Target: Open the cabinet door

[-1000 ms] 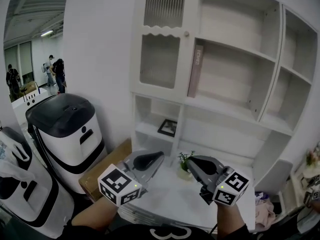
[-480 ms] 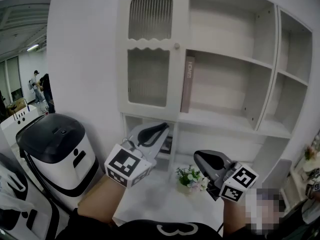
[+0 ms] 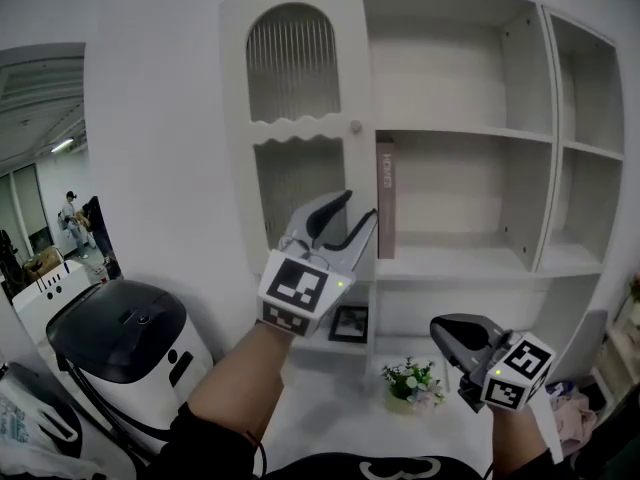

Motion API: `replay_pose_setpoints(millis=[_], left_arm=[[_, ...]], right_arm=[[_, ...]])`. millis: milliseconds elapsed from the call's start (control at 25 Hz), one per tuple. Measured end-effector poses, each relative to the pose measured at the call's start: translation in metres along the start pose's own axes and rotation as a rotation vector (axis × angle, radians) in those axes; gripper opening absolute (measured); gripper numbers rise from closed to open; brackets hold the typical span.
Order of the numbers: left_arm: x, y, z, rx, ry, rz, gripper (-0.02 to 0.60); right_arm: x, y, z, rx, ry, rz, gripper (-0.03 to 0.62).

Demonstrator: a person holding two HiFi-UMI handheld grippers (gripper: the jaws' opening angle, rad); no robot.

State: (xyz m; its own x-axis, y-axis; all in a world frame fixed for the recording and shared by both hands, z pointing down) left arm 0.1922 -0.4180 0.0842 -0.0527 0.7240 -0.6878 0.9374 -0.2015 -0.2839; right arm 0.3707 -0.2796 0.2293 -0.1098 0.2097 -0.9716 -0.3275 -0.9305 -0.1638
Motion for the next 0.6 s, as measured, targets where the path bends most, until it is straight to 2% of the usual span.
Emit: replay_pose_setpoints(millis=[120, 240, 400, 520, 600], left_arm=[[0.006, 0.023, 0.027, 0.019, 0.059, 0.005, 0.175], [0.008, 0.042, 0.05, 0.048, 0.085, 0.015, 0.187], [0.008, 0.058, 0.075, 0.123, 0.13, 0.044, 0.186], [0.004, 0.068, 0.093, 0.147, 0.118, 0.051, 0.183], [0.003, 0.076, 0.103, 0.132, 0.101, 0.048, 0.167]], right_arm=[[-0.002, 0.006, -0.007, -0.02, -0.016, 0.029, 0.003], [-0.004, 0.006, -0.011, -0.039, -0.014, 0.044, 0.003], [-0.008, 0.006, -0.014, -0.063, -0.007, 0.065, 0.003], [-0.011, 0.007, -0.014, -0.075, -0.015, 0.084, 0.003], [-0.01, 0.006, -0.012, -0.083, -0.023, 0.091, 0.003]])
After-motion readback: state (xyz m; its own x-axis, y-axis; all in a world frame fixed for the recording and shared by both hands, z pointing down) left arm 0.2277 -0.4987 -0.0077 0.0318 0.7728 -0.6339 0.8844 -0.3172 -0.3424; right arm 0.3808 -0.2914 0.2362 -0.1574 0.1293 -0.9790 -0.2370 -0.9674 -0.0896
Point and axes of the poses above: the fingertips, and each gripper's own axes: y forward along the fingers, z to its left, x out of its top, the point moved 8 cm from there along -y, backward along the fingers, and after that the axes turned 11 degrees about -x, right-handed, at the moved point
